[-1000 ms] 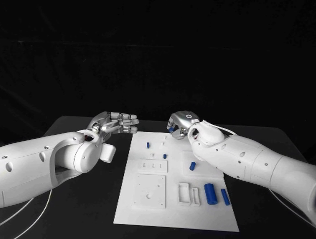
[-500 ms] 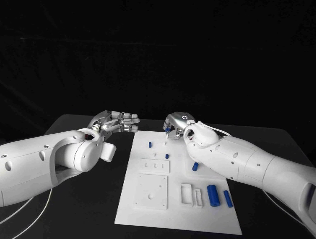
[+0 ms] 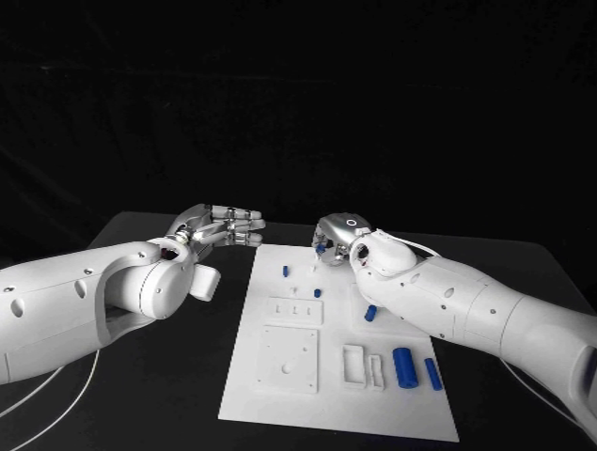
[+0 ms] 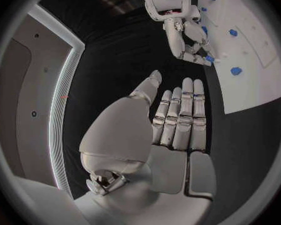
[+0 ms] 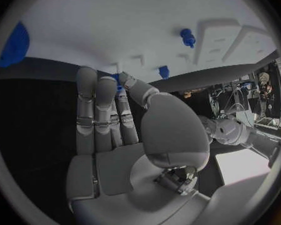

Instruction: Assemble the parts on the task board

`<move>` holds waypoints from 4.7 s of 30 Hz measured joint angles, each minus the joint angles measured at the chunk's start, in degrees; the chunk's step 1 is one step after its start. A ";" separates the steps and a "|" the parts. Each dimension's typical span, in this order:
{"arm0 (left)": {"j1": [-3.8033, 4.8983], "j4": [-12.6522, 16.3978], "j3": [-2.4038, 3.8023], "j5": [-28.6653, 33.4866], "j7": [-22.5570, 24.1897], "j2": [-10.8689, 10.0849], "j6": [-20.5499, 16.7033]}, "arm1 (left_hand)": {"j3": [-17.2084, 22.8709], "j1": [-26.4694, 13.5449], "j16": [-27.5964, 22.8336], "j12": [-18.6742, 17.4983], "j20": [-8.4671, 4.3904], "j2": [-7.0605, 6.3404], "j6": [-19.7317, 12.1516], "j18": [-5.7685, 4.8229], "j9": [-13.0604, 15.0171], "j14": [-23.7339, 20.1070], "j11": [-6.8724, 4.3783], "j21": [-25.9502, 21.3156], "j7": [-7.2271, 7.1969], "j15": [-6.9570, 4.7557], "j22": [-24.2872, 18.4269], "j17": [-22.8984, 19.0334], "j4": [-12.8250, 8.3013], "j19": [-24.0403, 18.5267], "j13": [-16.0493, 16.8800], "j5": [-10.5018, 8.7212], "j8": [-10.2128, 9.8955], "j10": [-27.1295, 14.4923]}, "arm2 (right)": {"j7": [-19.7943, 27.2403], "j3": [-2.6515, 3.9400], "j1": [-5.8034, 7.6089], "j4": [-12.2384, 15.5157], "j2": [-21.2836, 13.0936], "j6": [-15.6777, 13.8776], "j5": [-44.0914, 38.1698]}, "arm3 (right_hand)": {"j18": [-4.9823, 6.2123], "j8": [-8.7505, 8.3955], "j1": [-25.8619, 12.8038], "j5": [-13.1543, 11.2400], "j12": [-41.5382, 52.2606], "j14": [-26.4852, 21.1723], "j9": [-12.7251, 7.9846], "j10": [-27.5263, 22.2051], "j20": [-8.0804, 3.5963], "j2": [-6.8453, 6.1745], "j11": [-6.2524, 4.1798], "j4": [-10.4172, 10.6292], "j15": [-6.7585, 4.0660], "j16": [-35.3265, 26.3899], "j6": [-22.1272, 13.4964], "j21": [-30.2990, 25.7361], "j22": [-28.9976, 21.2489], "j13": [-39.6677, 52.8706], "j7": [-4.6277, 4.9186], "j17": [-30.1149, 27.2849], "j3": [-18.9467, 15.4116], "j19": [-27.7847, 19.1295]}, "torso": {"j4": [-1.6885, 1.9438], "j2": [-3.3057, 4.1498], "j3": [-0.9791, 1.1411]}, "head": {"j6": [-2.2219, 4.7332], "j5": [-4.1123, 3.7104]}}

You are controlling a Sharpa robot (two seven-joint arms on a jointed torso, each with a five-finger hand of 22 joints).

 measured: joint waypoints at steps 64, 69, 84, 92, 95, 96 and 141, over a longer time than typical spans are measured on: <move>0.26 -1.02 0.00 -0.81 -0.65 0.50 0.36 | -0.30 0.00 0.00 0.00 0.00 0.00 0.00 0.00 0.03 -0.20 0.22 0.22 0.00 0.20 -0.40 -0.01 -0.03 0.00 0.00 -0.23 0.00 -0.61 | 0.17 -0.18 -0.50 1.20 -0.98 -0.53 2.27 | 3.06 0.23 5.11 3.12 0.03 -0.18 -0.45 -23.81 3.07 -6.82 3.03 16.56 2.82 -1.27 -17.56 -9.04 -1.95 -0.28 -1.04 -2.11 -23.88 2.04 | 0.08 0.53 -0.33 | 0.13 0.02; 0.27 -1.02 0.00 -0.82 -0.67 0.29 0.42 | -0.31 0.00 0.00 0.00 0.00 0.00 0.00 0.00 0.03 -0.20 0.22 0.22 0.00 0.20 -0.41 -0.01 -0.02 0.00 0.00 -0.23 0.00 -0.61 | 0.21 0.16 -0.54 4.32 -3.44 -2.36 3.62 | 3.10 0.23 8.96 3.78 -0.16 -0.19 -0.54 -28.29 3.07 -9.44 3.50 24.58 2.84 -1.27 -20.61 -9.67 -2.68 -0.40 -1.51 -2.20 -27.70 2.04 | -0.02 0.50 -0.32 | 0.14 0.02; 0.36 -0.85 -0.02 -0.85 -0.74 -0.44 0.56 | -0.30 0.00 0.00 0.00 0.00 0.00 -0.36 0.00 0.02 -0.20 0.22 0.22 0.05 0.20 -0.57 -0.01 -0.03 0.00 0.00 -0.23 0.00 -1.01 | 0.58 6.17 -0.40 12.66 -15.56 -3.42 8.85 | 0.26 0.35 4.45 8.11 15.63 0.34 -0.14 4.16 -1.23 -4.22 -4.43 10.61 -1.83 -0.51 -10.02 -7.62 -1.66 10.53 1.05 -0.15 -24.73 1.98 | -1.18 0.32 -0.05 | 0.67 -0.27; 0.38 -1.17 -0.04 -0.88 -0.76 -0.44 0.76 | -0.30 0.10 0.00 0.00 0.00 0.10 -0.36 0.00 0.02 -0.20 0.22 0.22 0.05 0.20 -0.56 0.00 -0.03 0.00 0.00 -0.23 0.00 -1.01 | 0.97 6.61 -0.40 12.74 -18.10 1.87 12.06 | -0.53 0.35 1.24 12.90 61.10 -1.01 0.03 -3.66 -1.53 -2.79 -4.26 8.20 -1.64 10.71 -9.69 7.10 12.93 58.97 0.86 21.69 -25.91 1.94 | -1.74 0.31 0.28 | 0.53 -0.71; 0.38 -1.36 -0.14 -0.95 -0.78 -0.35 0.90 | -0.30 0.24 0.00 0.00 0.00 0.23 -0.36 0.00 0.02 -0.20 0.22 0.22 0.05 0.20 -0.56 -0.01 -0.03 0.00 0.00 -0.23 0.00 -1.01 | 1.28 6.67 -0.42 12.26 -18.38 4.85 13.03 | -0.58 0.35 1.24 14.83 64.81 -0.69 0.03 -1.27 -1.03 -2.79 -4.09 8.85 -1.37 12.01 -11.17 11.21 17.23 64.34 1.13 26.32 -28.19 2.04 | -1.77 0.31 0.43 | 0.52 -1.03; 0.38 -1.44 -0.16 -0.98 -0.80 -0.33 0.93 | -0.30 0.24 0.00 0.00 0.00 0.23 -0.36 0.00 0.02 -0.20 0.22 0.22 0.05 0.20 -0.56 -0.01 -0.03 0.00 0.00 -0.23 0.00 -1.01 | 1.36 6.67 -0.44 12.05 -18.40 5.68 13.28 | -0.59 0.35 1.24 15.10 64.94 -0.56 0.03 -1.05 -1.03 -2.79 -4.01 9.09 -1.25 12.01 -11.17 11.59 17.89 64.94 1.13 26.98 -28.74 2.04 | -1.79 0.31 0.47 | 0.48 -1.07; 0.01 -2.72 -0.38 -1.49 -1.03 0.47 1.77 | -0.29 0.24 0.00 0.00 0.21 0.23 -0.57 0.00 0.00 -0.20 0.42 0.51 0.25 0.20 -0.70 -0.01 -0.03 -0.20 0.00 0.03 0.00 -1.21 | 3.68 6.73 -1.82 2.49 -14.01 12.82 16.08 | -1.04 0.34 1.23 15.53 64.63 0.13 0.01 -0.02 -1.04 -2.31 -3.86 10.43 -0.96 10.43 -12.69 9.04 23.49 67.56 1.61 30.41 -30.33 2.04 | -1.58 0.37 0.38 | -0.21 -1.38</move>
